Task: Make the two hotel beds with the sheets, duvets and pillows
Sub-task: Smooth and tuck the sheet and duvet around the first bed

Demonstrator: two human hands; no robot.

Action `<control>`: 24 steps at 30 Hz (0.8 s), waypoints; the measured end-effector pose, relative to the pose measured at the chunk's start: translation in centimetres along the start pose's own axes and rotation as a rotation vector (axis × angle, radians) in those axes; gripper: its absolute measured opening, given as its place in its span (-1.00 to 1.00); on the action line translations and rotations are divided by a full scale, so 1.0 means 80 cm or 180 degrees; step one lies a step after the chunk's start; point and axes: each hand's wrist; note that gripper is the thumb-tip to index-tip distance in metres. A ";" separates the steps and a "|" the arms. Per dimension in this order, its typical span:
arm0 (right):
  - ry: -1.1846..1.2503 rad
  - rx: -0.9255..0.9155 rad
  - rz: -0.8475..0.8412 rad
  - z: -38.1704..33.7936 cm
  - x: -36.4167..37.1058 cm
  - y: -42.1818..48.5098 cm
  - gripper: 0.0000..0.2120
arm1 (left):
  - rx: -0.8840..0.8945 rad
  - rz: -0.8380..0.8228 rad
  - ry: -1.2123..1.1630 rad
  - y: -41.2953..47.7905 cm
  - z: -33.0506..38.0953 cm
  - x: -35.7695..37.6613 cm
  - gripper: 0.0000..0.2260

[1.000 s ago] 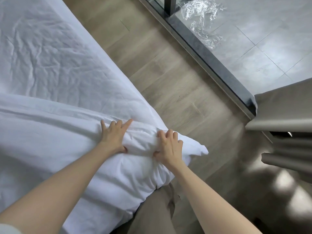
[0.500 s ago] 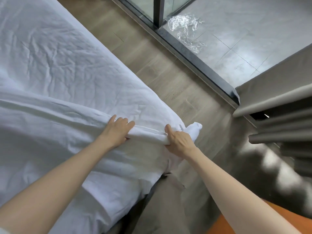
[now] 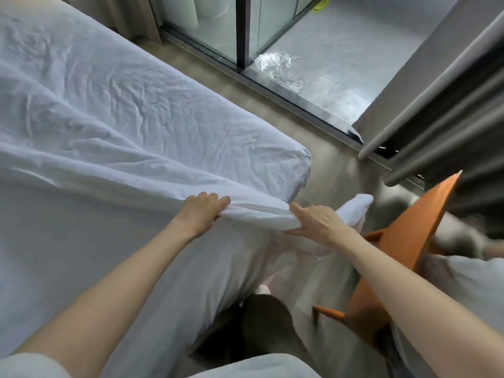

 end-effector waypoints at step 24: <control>0.0164 -0.0684 -0.0553 -0.297 0.131 -0.287 -0.87 | -0.1336 -0.0193 0.0064 -0.416 0.081 0.057 -0.56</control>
Point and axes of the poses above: each hand's wrist, its own y-axis towards the middle knuckle, its own x-axis out of the palm, z = x × y, and after that the axes turned 4 degrees about y, right-handed
